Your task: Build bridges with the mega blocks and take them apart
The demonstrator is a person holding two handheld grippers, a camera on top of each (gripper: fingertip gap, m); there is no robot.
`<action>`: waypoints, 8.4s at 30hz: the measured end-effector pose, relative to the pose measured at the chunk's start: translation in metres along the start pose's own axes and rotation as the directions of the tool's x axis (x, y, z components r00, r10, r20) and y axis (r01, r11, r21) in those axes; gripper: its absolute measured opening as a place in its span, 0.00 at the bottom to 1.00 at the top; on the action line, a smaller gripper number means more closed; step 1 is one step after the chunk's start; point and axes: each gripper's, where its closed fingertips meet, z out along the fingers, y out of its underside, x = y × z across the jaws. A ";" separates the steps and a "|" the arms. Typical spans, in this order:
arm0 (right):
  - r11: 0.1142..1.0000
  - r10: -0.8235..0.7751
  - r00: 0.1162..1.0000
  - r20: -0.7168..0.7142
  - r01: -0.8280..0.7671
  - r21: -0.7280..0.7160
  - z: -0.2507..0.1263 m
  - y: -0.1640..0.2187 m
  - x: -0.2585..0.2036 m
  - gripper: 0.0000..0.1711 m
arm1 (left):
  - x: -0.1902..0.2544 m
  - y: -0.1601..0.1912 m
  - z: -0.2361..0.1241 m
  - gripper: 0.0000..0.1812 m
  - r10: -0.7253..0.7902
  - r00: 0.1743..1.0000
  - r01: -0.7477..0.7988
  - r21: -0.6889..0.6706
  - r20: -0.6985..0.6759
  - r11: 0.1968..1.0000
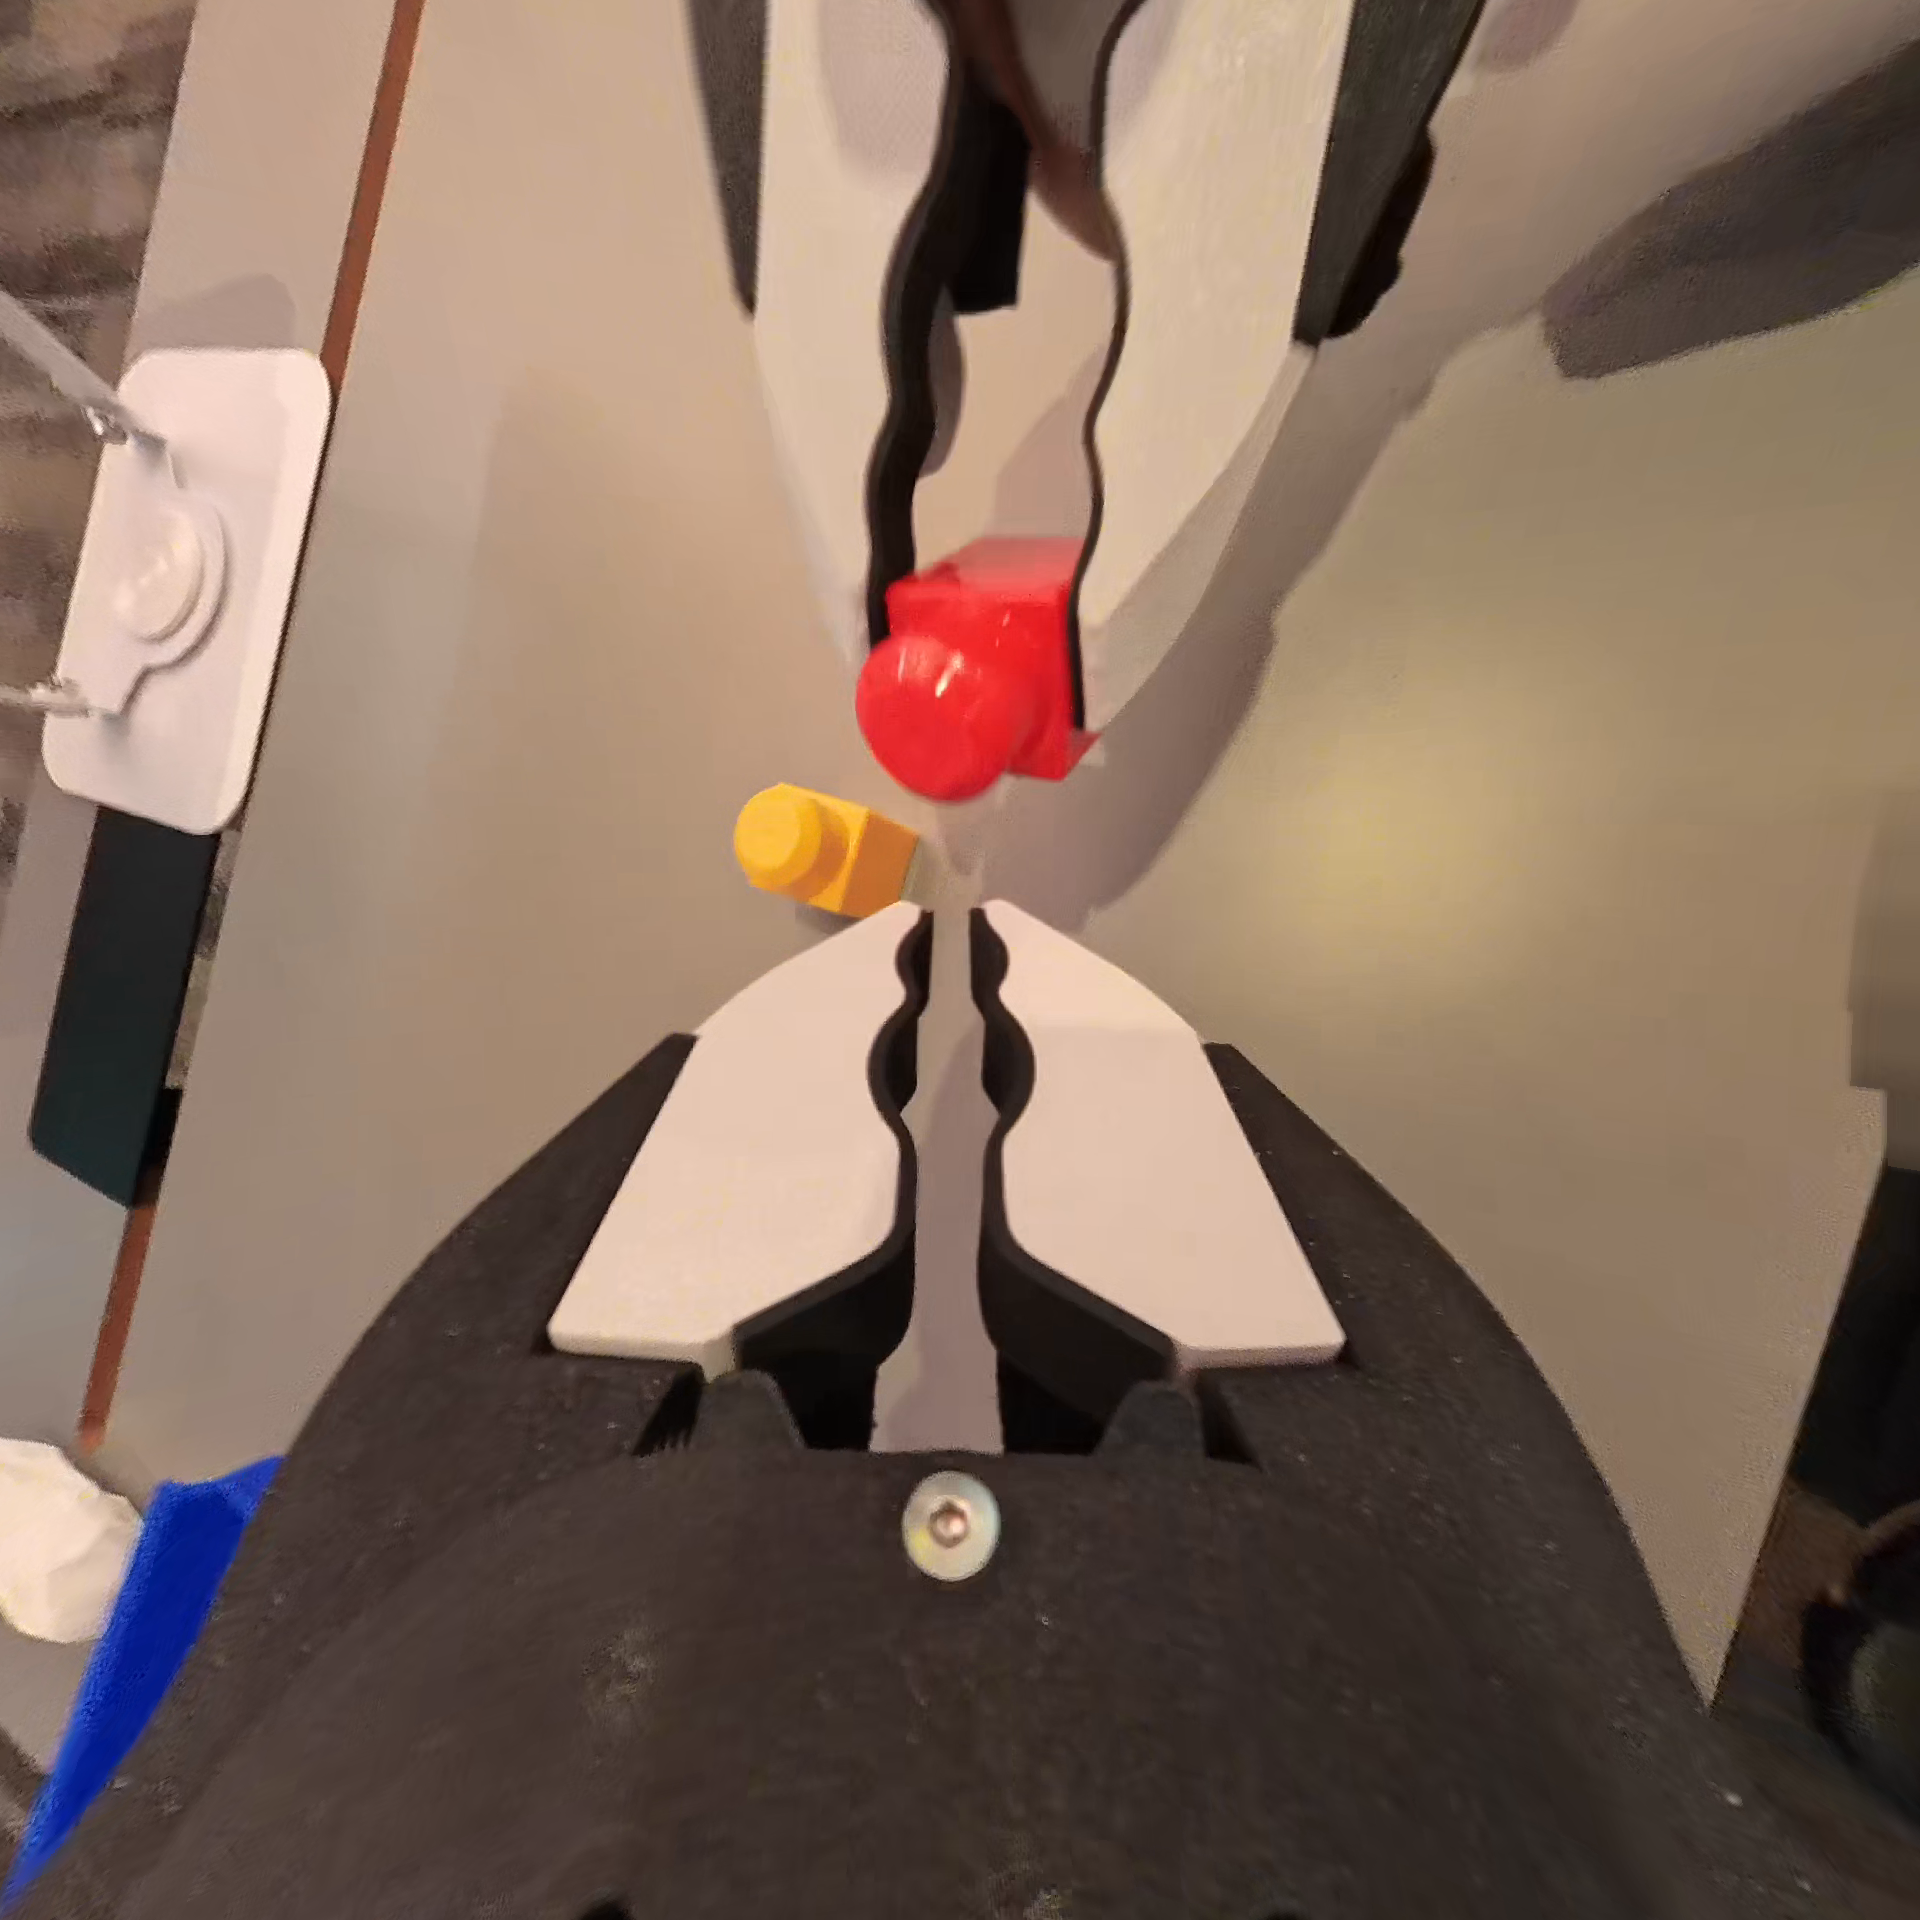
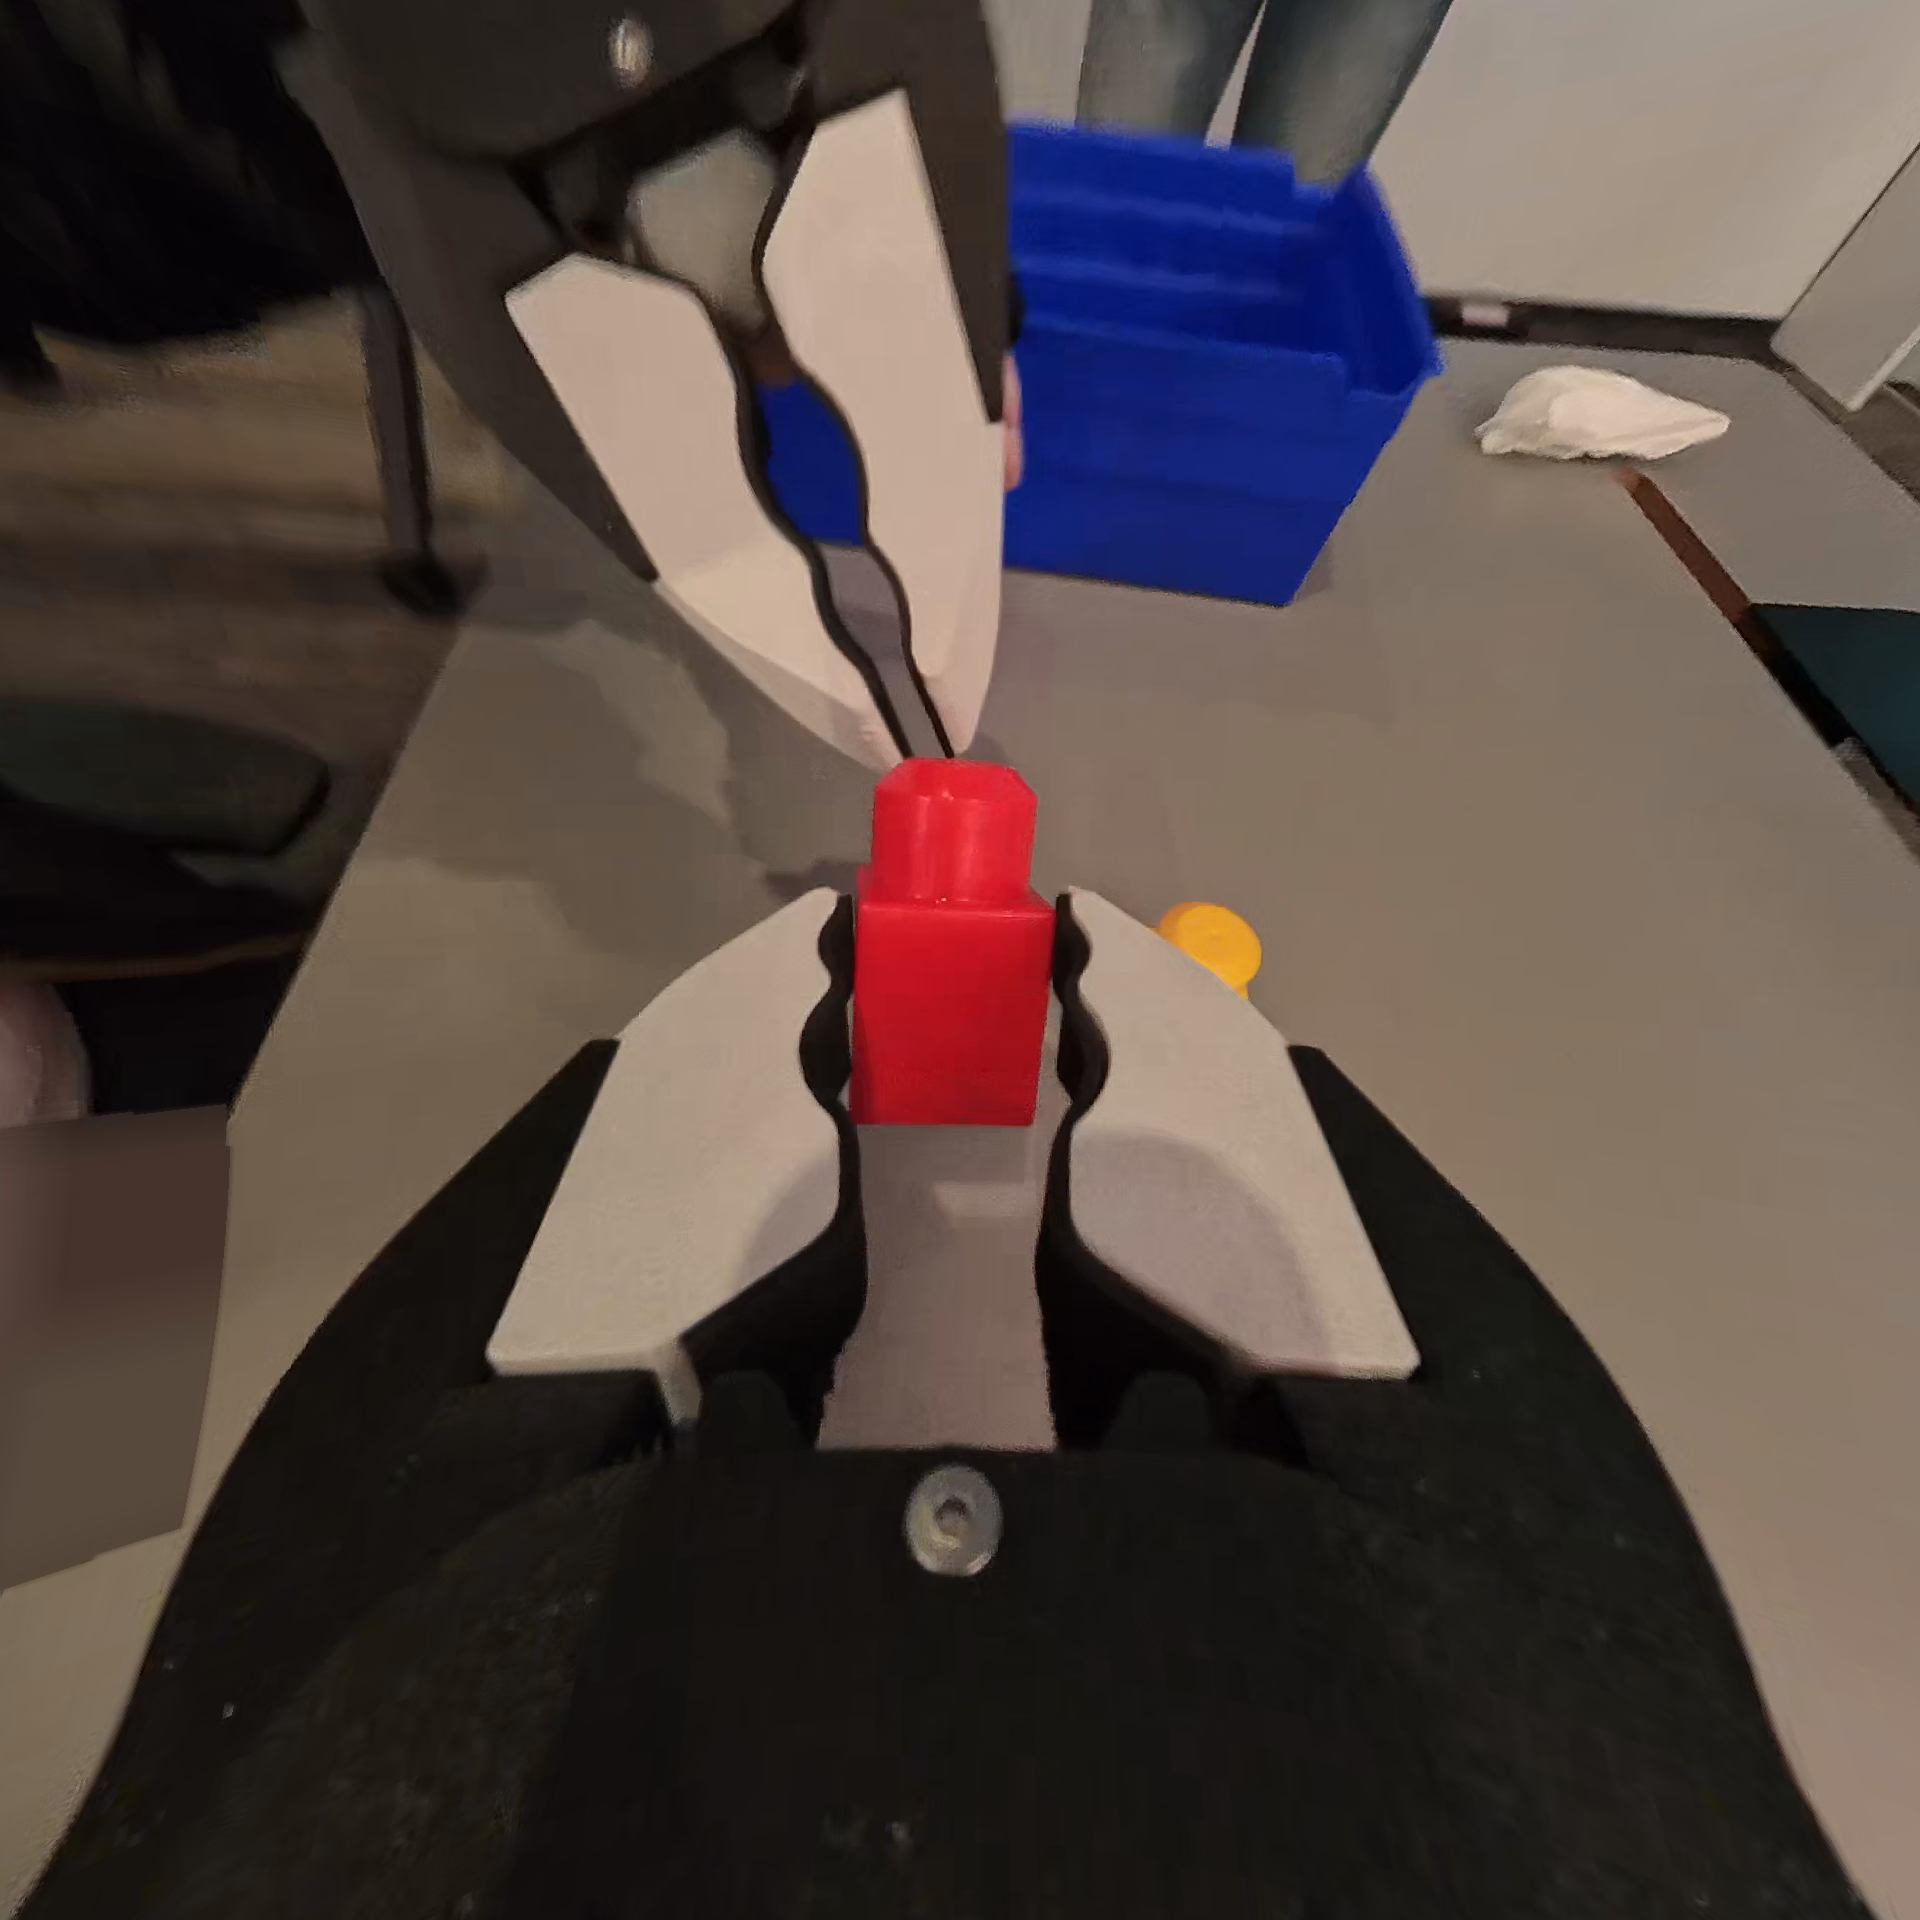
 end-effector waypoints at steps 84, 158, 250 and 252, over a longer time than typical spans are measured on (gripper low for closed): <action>0.997 0.075 0.980 -0.182 -0.079 -0.017 -0.037 0.045 0.051 0.29 | -0.028 0.228 -0.219 0.21 -0.474 0.849 0.453 0.141 0.233 0.880; 0.982 -0.140 0.955 -0.260 0.168 0.089 -0.016 -0.068 -0.024 0.36 | -0.004 0.000 -0.035 0.19 0.352 0.896 -0.415 -0.227 -0.271 0.881; 0.945 0.327 0.765 -0.554 -0.272 0.182 -0.146 0.112 0.086 0.21 | -0.053 0.013 0.128 0.49 -0.765 0.460 0.745 0.272 0.451 0.609; 0.945 0.327 0.753 -0.572 -0.276 0.176 -0.149 0.114 0.088 0.21 | -0.050 0.006 0.127 0.49 -0.708 0.557 0.679 0.252 0.434 0.689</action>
